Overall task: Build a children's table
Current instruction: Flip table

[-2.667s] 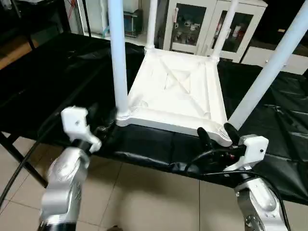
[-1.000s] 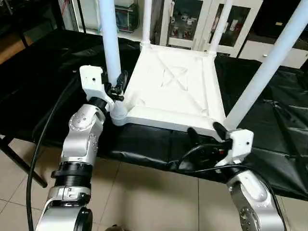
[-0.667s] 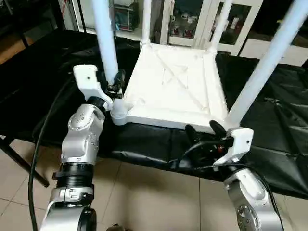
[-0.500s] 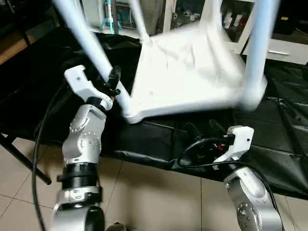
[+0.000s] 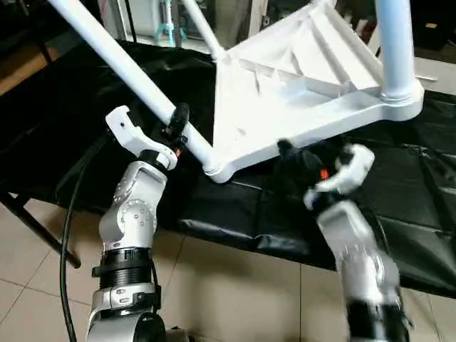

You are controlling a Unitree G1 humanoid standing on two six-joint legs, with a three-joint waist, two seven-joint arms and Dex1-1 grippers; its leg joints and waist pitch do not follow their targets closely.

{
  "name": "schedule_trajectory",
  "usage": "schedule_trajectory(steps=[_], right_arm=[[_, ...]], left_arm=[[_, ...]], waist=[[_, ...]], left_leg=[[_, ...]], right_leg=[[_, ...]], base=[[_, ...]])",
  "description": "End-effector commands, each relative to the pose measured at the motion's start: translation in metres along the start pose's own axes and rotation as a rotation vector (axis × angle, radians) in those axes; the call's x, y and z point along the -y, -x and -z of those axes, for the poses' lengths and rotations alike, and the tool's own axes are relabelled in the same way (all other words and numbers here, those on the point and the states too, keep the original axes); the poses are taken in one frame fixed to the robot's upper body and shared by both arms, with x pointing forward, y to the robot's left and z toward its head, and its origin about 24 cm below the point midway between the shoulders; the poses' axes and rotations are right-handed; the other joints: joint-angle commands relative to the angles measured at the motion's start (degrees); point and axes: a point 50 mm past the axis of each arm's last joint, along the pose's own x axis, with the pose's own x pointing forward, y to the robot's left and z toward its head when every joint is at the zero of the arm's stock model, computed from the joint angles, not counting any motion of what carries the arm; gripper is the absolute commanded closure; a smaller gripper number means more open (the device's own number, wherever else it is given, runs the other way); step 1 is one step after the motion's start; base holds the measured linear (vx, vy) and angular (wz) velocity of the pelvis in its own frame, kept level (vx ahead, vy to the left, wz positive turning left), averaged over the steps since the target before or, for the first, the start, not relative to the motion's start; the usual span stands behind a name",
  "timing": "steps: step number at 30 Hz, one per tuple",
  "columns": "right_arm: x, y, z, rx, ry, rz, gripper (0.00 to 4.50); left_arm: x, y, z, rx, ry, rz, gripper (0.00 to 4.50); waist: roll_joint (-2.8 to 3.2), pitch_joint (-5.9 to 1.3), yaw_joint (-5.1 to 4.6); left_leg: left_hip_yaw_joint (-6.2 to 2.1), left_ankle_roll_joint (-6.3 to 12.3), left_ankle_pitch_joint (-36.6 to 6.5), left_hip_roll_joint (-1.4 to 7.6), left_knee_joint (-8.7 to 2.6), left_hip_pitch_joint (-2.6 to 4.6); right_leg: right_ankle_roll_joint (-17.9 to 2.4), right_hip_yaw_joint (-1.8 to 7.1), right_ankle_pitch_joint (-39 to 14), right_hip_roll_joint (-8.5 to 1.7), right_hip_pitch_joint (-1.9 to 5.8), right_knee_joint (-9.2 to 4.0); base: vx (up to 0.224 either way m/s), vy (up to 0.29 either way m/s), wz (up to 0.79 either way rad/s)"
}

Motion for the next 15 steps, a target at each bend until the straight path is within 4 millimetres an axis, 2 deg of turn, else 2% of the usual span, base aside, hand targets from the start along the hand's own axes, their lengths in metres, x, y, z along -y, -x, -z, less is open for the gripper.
schedule_trajectory(steps=[1,2,6,8,13,14,15], right_arm=[[0.011,0.000,0.001,-0.008,-0.036,0.074,0.00],[0.014,-0.003,0.000,-0.002,-0.047,0.099,0.00],[0.021,-0.016,-0.004,0.001,-0.103,0.123,0.00],[0.022,-0.019,-0.006,0.009,-0.100,0.126,0.00],[0.021,-0.033,-0.021,0.068,-0.122,0.103,0.00],[0.021,-0.035,-0.023,0.073,-0.119,0.099,0.29],[0.021,-0.039,-0.026,0.084,-0.123,0.089,0.36]], left_arm=[[0.014,-0.003,-0.009,0.053,0.088,0.065,2.50],[0.013,-0.002,-0.009,0.054,0.085,0.062,2.50],[0.012,0.000,-0.010,0.056,0.078,0.059,2.50],[0.011,0.001,-0.010,0.057,0.078,0.056,2.50],[0.010,0.003,-0.010,0.056,0.077,0.058,2.50],[0.010,0.003,-0.010,0.056,0.076,0.057,2.50],[0.009,0.003,-0.010,0.056,0.071,0.050,2.50]], waist=[[0.03,-4.65,-0.01],[-0.37,-4.74,0.00],[-0.62,-4.78,-0.06],[-0.58,-4.79,-0.12],[-0.83,-4.97,0.00],[-0.88,-4.99,-0.02],[-0.98,-5.02,0.07]], left_leg=[[-0.38,3.57,6.8,2.60,-3.44,1.30],[-0.29,3.59,7.4,2.57,-3.35,1.28],[-0.27,4.01,7.7,2.39,-3.28,0.78],[-0.22,3.87,7.6,2.39,-3.29,0.80],[-0.09,4.89,9.2,2.33,-3.02,0.84],[-0.06,5.04,9.3,2.35,-2.97,0.85],[0.04,5.41,9.4,2.31,-2.86,0.82]], right_leg=[[-13.3,1.79,17.2,-3.87,3.19,-2.35],[-13.1,1.77,18.2,-3.75,3.25,-2.26],[-12.6,1.67,18.4,-3.93,3.55,-2.02],[-12.7,1.62,17.7,-3.93,3.48,-2.06],[-12.7,1.61,18.9,-3.85,3.53,-1.83],[-12.8,1.59,19.0,-3.87,3.46,-1.78],[-13.0,1.59,19.0,-3.84,3.49,-1.72]], base=[[0.000,0.000,0.00],[0.000,0.000,0.00],[0.000,0.000,0.00],[0.000,0.000,0.00],[0.000,0.000,0.00],[0.000,0.000,0.00],[0.000,0.000,0.00]])
